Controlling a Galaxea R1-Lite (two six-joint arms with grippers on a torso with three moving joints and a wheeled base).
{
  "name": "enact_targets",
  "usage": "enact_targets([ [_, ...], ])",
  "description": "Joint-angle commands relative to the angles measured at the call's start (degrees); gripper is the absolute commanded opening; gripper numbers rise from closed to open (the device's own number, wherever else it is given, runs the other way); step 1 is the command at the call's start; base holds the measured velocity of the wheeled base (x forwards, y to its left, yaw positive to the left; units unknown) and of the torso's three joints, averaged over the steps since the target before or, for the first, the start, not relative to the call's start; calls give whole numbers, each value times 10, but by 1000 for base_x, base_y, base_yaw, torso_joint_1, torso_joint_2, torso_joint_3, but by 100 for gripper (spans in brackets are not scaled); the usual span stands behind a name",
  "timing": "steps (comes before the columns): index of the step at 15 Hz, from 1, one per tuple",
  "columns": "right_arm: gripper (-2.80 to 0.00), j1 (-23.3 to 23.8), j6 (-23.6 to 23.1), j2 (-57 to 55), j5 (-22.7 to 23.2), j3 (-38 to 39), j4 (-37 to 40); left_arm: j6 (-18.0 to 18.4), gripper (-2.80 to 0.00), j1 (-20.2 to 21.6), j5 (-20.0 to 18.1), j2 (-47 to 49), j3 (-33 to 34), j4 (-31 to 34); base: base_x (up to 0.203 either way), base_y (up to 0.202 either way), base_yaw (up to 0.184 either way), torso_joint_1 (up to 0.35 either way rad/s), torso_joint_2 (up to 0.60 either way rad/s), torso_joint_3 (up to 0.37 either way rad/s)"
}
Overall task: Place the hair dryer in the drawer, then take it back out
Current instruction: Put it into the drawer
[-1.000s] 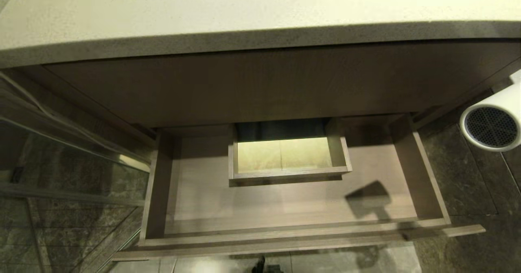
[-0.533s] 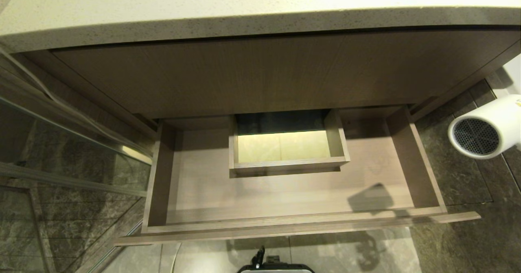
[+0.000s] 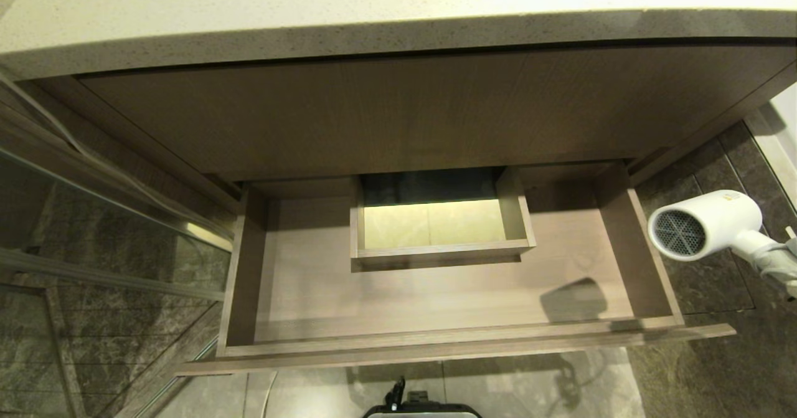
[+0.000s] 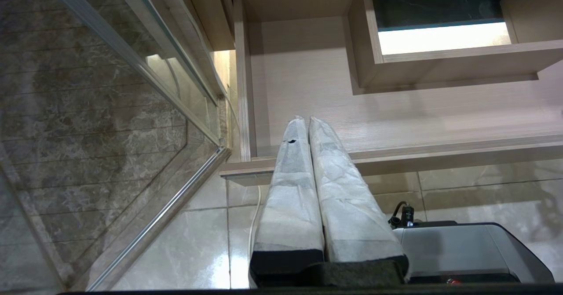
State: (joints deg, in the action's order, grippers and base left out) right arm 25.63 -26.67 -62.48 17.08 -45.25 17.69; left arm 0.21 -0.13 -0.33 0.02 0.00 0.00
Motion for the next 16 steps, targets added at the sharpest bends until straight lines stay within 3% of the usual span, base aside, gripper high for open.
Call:
enact_targets([
  [1,-280,-5,-1,-64,1,-6,-40,0,-280,0,0,0,0,0,0,0,0,0,0,0],
  [5,-280,-6,-1,-71,1,0,-58,0,-280,0,0,0,1,0,0,0,0,-90,227,124],
  [16,-280,-17,-2,-77,1,11,-101,0,-280,0,0,0,0,0,0,0,0,-200,493,290],
])
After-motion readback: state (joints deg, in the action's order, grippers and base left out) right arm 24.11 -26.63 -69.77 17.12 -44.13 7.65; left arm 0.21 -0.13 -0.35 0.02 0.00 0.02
